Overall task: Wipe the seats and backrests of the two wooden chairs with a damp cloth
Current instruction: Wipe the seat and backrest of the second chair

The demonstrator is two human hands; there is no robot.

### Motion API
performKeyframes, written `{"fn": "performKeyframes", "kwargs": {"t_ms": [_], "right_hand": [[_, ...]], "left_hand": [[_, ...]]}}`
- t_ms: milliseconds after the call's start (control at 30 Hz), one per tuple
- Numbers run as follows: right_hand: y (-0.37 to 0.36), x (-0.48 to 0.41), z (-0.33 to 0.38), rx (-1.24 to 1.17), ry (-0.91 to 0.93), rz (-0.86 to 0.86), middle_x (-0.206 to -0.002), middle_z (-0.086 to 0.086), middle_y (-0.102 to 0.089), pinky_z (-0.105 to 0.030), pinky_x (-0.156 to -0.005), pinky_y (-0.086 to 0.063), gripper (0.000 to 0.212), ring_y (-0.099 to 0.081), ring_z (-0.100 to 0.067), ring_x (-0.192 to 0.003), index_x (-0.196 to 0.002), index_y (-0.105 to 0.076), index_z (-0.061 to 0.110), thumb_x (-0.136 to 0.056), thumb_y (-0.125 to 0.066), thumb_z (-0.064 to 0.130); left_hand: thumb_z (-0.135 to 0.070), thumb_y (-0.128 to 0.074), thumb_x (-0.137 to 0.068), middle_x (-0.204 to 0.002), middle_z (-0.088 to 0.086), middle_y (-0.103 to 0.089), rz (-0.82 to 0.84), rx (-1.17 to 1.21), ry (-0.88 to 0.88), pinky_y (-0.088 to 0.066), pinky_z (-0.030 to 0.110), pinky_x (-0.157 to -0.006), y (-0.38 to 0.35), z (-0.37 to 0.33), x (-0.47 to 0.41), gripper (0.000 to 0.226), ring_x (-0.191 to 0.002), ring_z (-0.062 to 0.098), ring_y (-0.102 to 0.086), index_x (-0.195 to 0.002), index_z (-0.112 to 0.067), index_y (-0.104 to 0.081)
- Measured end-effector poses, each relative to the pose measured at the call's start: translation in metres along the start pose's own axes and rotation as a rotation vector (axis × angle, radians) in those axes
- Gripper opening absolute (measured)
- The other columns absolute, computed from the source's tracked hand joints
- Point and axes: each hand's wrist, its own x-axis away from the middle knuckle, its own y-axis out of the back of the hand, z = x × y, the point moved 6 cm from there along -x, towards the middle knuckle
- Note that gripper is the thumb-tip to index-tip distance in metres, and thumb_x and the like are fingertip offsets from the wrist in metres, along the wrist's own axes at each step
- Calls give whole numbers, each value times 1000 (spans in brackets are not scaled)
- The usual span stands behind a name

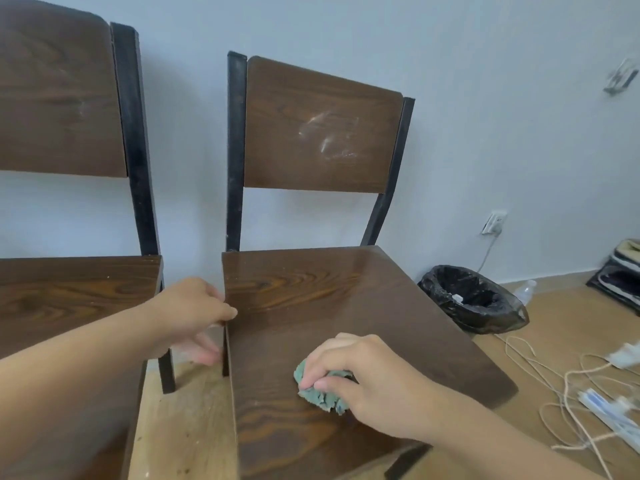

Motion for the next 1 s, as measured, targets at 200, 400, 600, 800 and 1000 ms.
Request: {"fn": "performKeyframes", "kwargs": {"t_ms": [200,400,600,800,1000], "right_hand": [[-7,43,47,-95,148,73,-108,11,-70,-23,-90,-49,20,-60,-4,-103,-108,-76,21,-99,-61,12],[99,-10,-68,93,-327,-490,-103,9,-72,-19,-92,-45,20,-64,-4,-100,-102,-80,17,-96,-64,7],[47,-7,-87,218,-394,-440,-114,0,-71,-35,-102,-48,24,-61,-20,-111,-105,-78,18,-98,-58,7],[12,19,-37,272,-184,-390,-117,9,-66,-20,-91,-39,27,-53,-9,-109,-115,-72,23,-100,-51,13],[18,18,-32,108,-204,-370,-121,12,-64,-14,-87,-35,22,-41,1,-97,-117,-73,24,-100,-59,21]], "left_hand": [[-3,-70,-100,-103,21,-74,96,219,129,-65,41,-46,-17,15,6,8,-69,42,-83,-107,-4,-66],[-4,-64,-104,-105,19,-73,84,242,157,-66,43,-45,-21,17,12,3,-83,46,-83,-107,-3,-64],[-4,-60,-105,-107,15,-72,53,285,120,-69,48,-67,-24,16,16,11,-96,45,-78,-115,-8,-63],[-4,-60,-105,-117,21,-74,22,280,112,-63,58,-93,-25,17,14,14,-97,47,-80,-118,-6,-63],[-5,-61,-104,-118,24,-75,-10,247,157,-62,64,-93,-24,18,10,18,-89,48,-82,-121,-3,-66]]}}
